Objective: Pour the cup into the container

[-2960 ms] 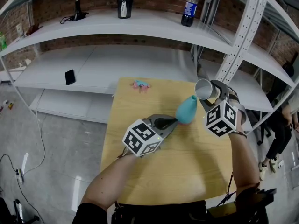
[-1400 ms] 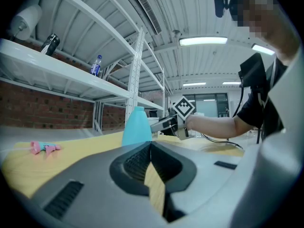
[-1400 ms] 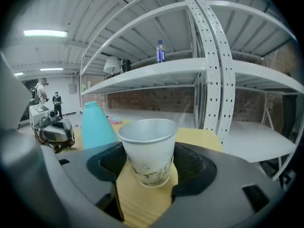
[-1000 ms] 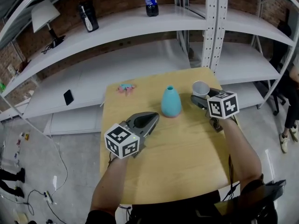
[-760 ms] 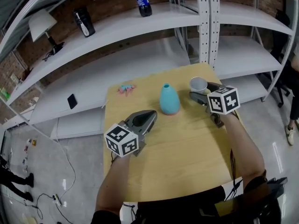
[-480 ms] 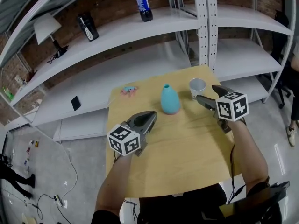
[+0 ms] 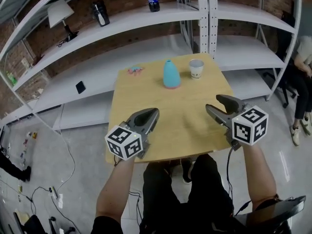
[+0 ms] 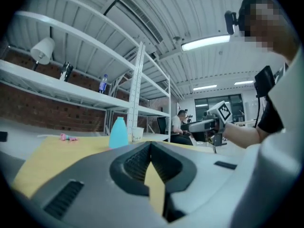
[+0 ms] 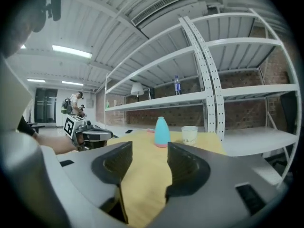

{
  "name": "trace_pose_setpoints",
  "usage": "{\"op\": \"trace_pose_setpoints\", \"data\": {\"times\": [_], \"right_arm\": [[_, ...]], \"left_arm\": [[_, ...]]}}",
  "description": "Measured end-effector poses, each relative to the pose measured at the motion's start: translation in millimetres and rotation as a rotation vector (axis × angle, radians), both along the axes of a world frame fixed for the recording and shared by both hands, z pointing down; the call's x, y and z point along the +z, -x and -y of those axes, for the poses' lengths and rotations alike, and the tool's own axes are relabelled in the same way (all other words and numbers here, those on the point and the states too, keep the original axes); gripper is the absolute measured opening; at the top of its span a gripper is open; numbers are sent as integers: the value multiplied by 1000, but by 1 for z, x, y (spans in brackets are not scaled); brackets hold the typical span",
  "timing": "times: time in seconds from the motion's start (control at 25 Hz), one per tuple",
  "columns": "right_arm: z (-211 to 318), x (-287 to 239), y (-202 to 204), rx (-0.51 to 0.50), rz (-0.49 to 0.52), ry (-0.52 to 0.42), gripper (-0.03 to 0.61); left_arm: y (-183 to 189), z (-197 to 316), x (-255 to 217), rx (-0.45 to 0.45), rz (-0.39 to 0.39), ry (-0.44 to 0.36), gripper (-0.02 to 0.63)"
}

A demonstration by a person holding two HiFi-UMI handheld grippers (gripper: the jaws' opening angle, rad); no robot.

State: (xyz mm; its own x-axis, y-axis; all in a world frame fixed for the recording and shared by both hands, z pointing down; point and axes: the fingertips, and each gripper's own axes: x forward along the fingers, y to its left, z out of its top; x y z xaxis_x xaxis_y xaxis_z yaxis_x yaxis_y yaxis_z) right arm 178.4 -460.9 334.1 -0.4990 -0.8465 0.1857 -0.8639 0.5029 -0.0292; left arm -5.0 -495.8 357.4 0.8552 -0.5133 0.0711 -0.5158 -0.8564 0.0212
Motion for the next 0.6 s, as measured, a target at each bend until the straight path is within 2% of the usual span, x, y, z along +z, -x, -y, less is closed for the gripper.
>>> {"op": "trace_pose_setpoints", "data": {"times": [0.08,0.12,0.16,0.28,0.4,0.6], "right_arm": [[-38,-12,8,-12,61,-44,153],[-57,-18,12,-15,90,-66,48],[-77,-22,17,-22,115,-78,0],[-138,-23,37,-66,164,-70,0],[-207,-23,48,-84,166,-74,0],[-328,-22,44,-69,170,-99,0]], "left_arm": [[8,-42,-20,-13,-34,-45,2],[12,-65,-29,-18,-49,-62,2],[15,-89,-35,-26,-61,-73,2],[28,-164,-36,-73,-96,-68,2],[35,-241,-27,-120,-134,-46,2],[24,-377,-18,-87,-122,-48,2]]}}
